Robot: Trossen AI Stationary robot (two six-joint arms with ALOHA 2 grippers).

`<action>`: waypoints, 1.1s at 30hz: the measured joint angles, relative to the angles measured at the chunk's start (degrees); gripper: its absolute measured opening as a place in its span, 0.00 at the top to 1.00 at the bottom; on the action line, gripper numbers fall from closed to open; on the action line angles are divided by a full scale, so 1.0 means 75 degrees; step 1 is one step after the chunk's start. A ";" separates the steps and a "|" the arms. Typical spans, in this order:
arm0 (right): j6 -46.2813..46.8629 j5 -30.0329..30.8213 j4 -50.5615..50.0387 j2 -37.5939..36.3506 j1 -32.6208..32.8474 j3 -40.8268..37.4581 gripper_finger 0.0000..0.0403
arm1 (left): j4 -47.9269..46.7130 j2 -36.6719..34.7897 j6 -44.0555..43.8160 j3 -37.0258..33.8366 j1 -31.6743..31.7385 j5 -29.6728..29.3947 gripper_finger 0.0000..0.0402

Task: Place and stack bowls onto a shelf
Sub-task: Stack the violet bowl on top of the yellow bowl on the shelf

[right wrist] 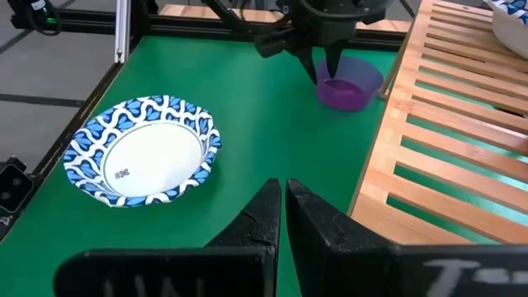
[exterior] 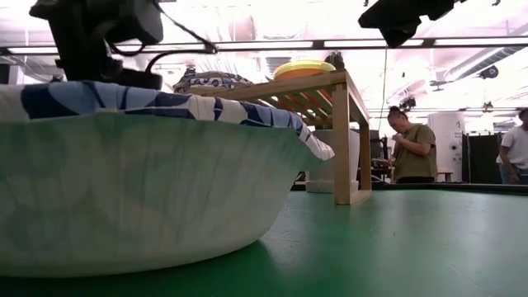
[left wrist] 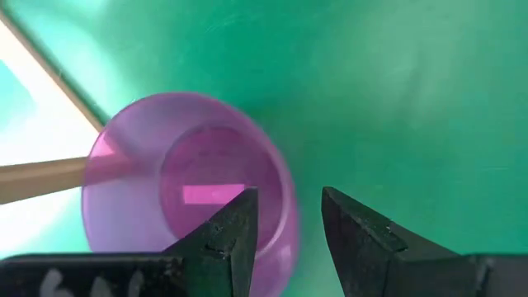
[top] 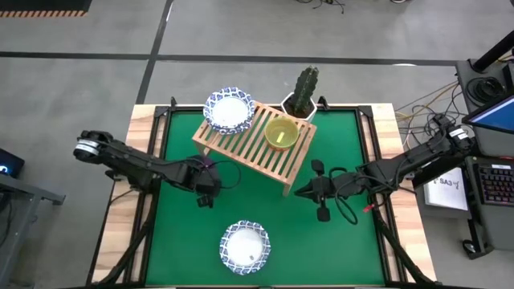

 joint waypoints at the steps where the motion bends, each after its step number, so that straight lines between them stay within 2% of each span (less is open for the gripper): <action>1: -0.0008 0.0002 0.0000 0.0005 0.0010 0.0000 0.97 | 0.0005 0.0000 0.0005 -0.0058 0.0050 -0.0002 0.71; 8: -0.0210 -0.0003 -0.0018 0.0009 0.0032 -0.0018 0.97 | 0.0121 0.0000 -0.0174 -0.0388 0.0176 -0.0002 0.73; 11: -0.0207 -0.0055 -0.0035 0.0009 0.0032 -0.0037 0.97 | 0.0155 0.0000 -0.0258 -0.0388 0.0174 -0.0008 0.80; 15: -0.0207 -0.0236 -0.0028 0.0012 0.0045 -0.0114 0.97 | 0.0212 0.0020 -0.0358 -0.0388 0.0175 -0.0009 0.97; 21: -0.0194 -0.0235 -0.0048 0.0012 0.0326 -0.0313 0.97 | 0.0216 0.0020 -0.0742 -0.0158 0.0091 0.0811 1.00; 27: -0.0318 -0.0233 -0.0102 -0.0123 0.0469 -0.0329 0.97 | -0.0035 0.0012 -0.0672 0.0836 -0.0308 0.1290 1.00; 33: -0.0291 -0.0233 -0.0293 -0.0372 0.0481 -0.0329 0.97 | -0.0608 0.0003 -0.0279 0.2844 -0.0738 0.1424 1.00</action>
